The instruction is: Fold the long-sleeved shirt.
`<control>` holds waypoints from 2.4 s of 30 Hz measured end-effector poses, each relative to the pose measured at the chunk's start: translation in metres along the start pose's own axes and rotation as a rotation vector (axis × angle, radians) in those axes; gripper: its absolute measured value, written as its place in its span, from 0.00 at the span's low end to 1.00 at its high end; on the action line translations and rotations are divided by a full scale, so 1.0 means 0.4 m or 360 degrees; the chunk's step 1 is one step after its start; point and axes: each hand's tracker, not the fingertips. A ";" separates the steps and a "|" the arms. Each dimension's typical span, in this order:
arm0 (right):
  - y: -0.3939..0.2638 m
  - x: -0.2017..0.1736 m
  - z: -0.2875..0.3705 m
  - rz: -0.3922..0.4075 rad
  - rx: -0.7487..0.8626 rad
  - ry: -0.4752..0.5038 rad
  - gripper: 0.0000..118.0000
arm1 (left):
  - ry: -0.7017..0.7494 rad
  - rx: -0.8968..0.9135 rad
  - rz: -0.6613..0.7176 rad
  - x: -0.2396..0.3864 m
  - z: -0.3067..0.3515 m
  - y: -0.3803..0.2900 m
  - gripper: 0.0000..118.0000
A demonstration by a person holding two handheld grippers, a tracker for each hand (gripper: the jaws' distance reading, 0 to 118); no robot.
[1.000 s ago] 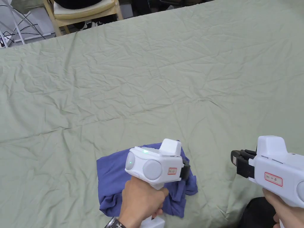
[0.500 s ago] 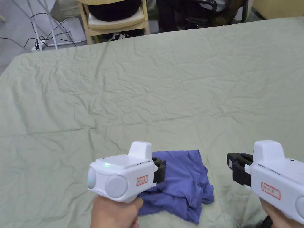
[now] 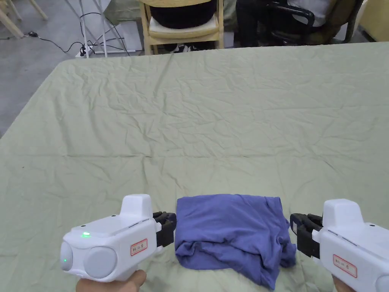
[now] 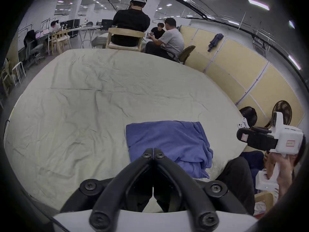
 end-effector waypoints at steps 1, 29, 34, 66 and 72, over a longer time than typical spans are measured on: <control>0.011 0.000 -0.008 0.0021 -0.0027 0.0004 0.00 | -0.0003 -0.0001 -0.0002 -0.001 -0.005 0.000 0.00; 0.045 0.028 -0.466 0.0393 -0.0902 0.0075 0.00 | -0.0373 -0.0334 0.0421 -0.250 -0.219 0.065 0.68; 0.045 0.031 -0.471 0.0403 -0.0907 0.0081 0.00 | -0.0592 -0.0565 0.0524 -0.353 -0.344 0.052 0.67; 0.028 0.051 -0.468 0.0312 -0.0853 0.0123 0.00 | -0.0859 -0.0655 0.0323 -0.207 -0.536 0.020 0.14; 0.036 0.042 -0.426 0.0336 -0.0713 0.0081 0.00 | -0.0770 -0.0658 0.0322 -0.184 -0.506 0.037 0.13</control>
